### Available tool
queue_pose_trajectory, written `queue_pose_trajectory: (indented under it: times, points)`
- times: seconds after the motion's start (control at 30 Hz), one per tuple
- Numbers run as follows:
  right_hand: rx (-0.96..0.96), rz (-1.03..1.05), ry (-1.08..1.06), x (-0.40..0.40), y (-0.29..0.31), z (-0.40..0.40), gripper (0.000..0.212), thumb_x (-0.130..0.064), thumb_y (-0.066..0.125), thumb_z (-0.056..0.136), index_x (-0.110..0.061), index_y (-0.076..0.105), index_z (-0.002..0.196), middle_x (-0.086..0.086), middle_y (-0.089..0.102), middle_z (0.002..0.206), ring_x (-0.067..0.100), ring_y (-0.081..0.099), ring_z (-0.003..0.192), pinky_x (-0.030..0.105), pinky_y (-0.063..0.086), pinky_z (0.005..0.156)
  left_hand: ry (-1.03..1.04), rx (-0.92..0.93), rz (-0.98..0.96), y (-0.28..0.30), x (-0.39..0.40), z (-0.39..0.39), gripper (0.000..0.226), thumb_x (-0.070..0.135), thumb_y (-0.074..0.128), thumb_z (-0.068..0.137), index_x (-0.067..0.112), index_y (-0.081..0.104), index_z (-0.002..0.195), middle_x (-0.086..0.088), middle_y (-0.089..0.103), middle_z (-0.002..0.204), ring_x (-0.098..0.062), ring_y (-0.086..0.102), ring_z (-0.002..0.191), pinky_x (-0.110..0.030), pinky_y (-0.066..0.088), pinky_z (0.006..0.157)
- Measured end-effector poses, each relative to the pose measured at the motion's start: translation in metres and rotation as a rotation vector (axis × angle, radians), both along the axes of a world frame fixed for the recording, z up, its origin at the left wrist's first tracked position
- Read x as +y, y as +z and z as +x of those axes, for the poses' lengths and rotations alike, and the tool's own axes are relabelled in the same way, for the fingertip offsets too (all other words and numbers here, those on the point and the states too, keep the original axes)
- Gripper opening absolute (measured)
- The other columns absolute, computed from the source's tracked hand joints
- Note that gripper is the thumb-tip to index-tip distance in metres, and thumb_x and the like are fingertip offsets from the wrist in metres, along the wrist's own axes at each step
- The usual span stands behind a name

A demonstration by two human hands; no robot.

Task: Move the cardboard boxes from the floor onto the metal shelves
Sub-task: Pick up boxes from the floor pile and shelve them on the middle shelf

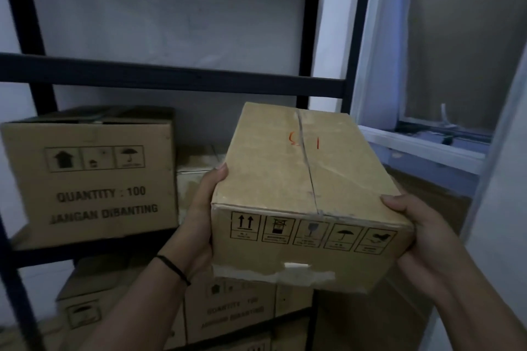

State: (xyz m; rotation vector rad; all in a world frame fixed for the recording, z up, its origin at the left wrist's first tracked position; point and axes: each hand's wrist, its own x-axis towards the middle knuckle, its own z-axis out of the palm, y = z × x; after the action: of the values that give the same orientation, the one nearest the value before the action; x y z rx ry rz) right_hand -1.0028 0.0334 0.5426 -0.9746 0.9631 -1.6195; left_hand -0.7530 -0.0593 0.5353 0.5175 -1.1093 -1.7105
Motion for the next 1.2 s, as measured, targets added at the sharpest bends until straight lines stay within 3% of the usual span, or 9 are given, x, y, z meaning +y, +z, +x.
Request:
queue_pose_trajectory:
  times: [0.1,0.33,0.67,0.87,1.0,1.2]
  points:
    - [0.002,0.019,0.019,-0.024,0.000,0.013,0.031,-0.019,0.046,0.089,-0.019,0.064,0.115,0.008,0.074,0.091,0.024,0.070,0.076,0.037,0.053,0.067,0.063,0.026,-0.023,0.000,-0.013,0.017,0.038,0.044,0.039,0.095,0.025,0.071,0.094,-0.005,0.076,0.090,-0.022,0.073,0.074,-0.037,0.056,0.061]
    - [-0.026,0.004,0.083,-0.072,0.003,0.042,0.043,-0.020,0.053,0.081,-0.023,0.064,0.123,0.012,0.068,0.108,0.030,0.064,0.091,0.042,0.049,0.078,0.150,0.007,-0.060,0.004,-0.038,0.054,0.041,0.048,0.042,0.090,0.025,0.062,0.117,-0.006,0.074,0.102,-0.025,0.072,0.084,-0.041,0.053,0.072]
    - [0.039,-0.028,0.229,-0.115,0.009,0.050,0.047,-0.018,0.050,0.084,-0.030,0.059,0.129,0.012,0.068,0.115,0.029,0.064,0.093,0.039,0.051,0.071,0.263,0.035,-0.060,0.000,-0.054,0.066,0.042,0.049,0.042,0.090,0.025,0.061,0.120,-0.007,0.074,0.103,-0.026,0.072,0.084,-0.040,0.056,0.063]
    - [0.070,0.012,0.272,-0.136,0.011,0.039,0.038,-0.019,0.046,0.091,-0.028,0.062,0.125,0.013,0.067,0.106,0.027,0.063,0.084,0.037,0.049,0.066,0.297,0.023,-0.035,-0.003,-0.055,0.056,0.050,0.054,0.044,0.085,0.025,0.060,0.122,-0.009,0.073,0.107,-0.029,0.072,0.088,-0.042,0.056,0.067]
    - [0.078,0.029,0.299,-0.149,0.013,0.033,0.036,-0.020,0.047,0.091,-0.028,0.064,0.122,0.012,0.069,0.105,0.028,0.064,0.087,0.039,0.048,0.072,0.339,0.016,-0.016,-0.004,-0.056,0.049,0.051,0.056,0.044,0.084,0.025,0.061,0.121,-0.010,0.072,0.109,-0.030,0.071,0.090,-0.042,0.056,0.068]
    - [0.114,0.056,0.312,-0.163,0.019,0.027,0.030,-0.020,0.047,0.092,-0.020,0.065,0.117,0.008,0.069,0.081,0.024,0.062,0.074,0.036,0.045,0.065,0.371,-0.019,-0.033,-0.003,-0.058,0.043,0.055,0.061,0.040,0.085,0.025,0.062,0.120,-0.014,0.071,0.111,-0.034,0.069,0.095,-0.050,0.052,0.083]
